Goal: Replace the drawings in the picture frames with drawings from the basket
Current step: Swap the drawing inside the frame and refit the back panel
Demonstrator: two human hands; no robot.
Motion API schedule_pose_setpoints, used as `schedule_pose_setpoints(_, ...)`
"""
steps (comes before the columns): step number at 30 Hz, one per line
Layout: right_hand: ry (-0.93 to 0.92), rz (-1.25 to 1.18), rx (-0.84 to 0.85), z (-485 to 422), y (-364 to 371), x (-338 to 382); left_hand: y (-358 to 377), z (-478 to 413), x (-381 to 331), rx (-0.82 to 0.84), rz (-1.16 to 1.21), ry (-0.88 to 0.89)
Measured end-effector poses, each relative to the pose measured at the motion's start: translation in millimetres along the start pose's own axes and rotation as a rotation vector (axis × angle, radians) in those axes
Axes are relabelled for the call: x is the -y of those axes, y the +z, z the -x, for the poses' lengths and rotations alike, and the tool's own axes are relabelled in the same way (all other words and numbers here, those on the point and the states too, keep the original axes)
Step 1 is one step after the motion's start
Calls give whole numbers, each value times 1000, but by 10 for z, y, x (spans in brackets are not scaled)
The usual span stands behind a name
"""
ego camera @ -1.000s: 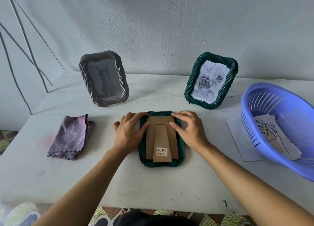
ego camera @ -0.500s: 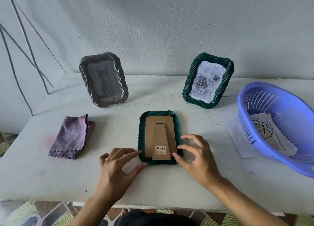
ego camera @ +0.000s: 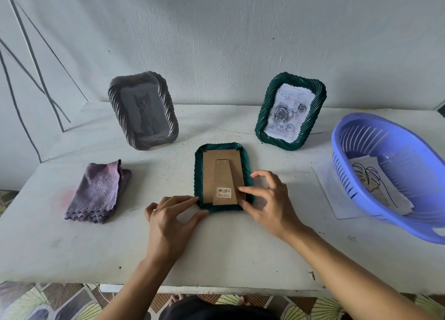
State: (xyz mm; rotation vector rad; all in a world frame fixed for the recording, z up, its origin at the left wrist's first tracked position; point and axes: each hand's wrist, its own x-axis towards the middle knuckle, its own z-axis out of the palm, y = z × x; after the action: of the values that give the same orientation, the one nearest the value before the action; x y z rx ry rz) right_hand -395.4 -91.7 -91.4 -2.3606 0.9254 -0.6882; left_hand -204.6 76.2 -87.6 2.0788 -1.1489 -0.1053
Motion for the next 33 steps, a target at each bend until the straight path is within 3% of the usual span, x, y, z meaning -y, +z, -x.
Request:
schedule_pose_setpoints(9,6,-40,37,-64,-38,-13,-6,-43,-48,19,30,-46)
schedule_pose_setpoints(19,8,-79,107,-90,-55,-71,16,-90,-111,41,248,-258)
schedule_pose_setpoints(33,91,-90,79,-112,-39,15,6,-88,-71,153,122,-196)
